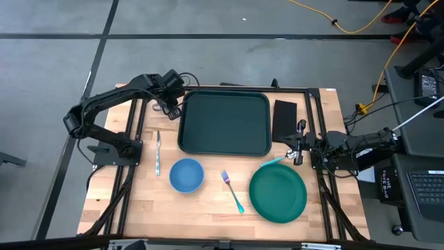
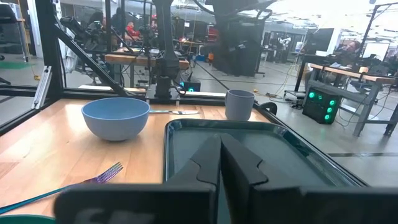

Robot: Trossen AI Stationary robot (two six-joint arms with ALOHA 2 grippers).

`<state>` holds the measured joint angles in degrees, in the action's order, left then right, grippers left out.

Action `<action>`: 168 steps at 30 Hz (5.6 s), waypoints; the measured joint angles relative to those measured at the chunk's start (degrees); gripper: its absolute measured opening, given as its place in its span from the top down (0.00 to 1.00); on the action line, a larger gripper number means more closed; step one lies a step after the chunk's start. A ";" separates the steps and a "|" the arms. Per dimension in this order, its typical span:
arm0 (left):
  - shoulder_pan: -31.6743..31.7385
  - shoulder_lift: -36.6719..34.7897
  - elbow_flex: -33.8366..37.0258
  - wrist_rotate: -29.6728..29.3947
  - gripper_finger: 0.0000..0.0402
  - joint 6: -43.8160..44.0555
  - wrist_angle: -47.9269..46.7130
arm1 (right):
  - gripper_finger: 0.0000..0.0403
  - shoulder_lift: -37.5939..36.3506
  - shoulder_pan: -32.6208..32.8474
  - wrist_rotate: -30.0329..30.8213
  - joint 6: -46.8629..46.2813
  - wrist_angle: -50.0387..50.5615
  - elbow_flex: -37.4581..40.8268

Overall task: Set up tray
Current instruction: Put the purple cup on top of the black tray

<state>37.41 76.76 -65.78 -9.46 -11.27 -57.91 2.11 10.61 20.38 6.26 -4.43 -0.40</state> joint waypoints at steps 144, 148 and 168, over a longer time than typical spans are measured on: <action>6.25 -1.23 3.98 0.12 0.99 -5.02 -2.71 | 0.94 0.02 0.01 2.64 -2.77 -0.09 0.00; 4.44 -5.31 3.98 0.77 0.99 -4.46 -2.67 | 0.94 0.02 0.02 2.64 -2.75 -0.09 0.00; -6.95 -1.30 3.95 4.97 0.99 -4.33 4.27 | 0.94 0.02 0.02 2.54 -2.93 -0.11 0.00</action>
<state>30.46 75.46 -61.83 -4.49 -15.59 -53.64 2.13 10.63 22.92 3.33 -4.54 -0.40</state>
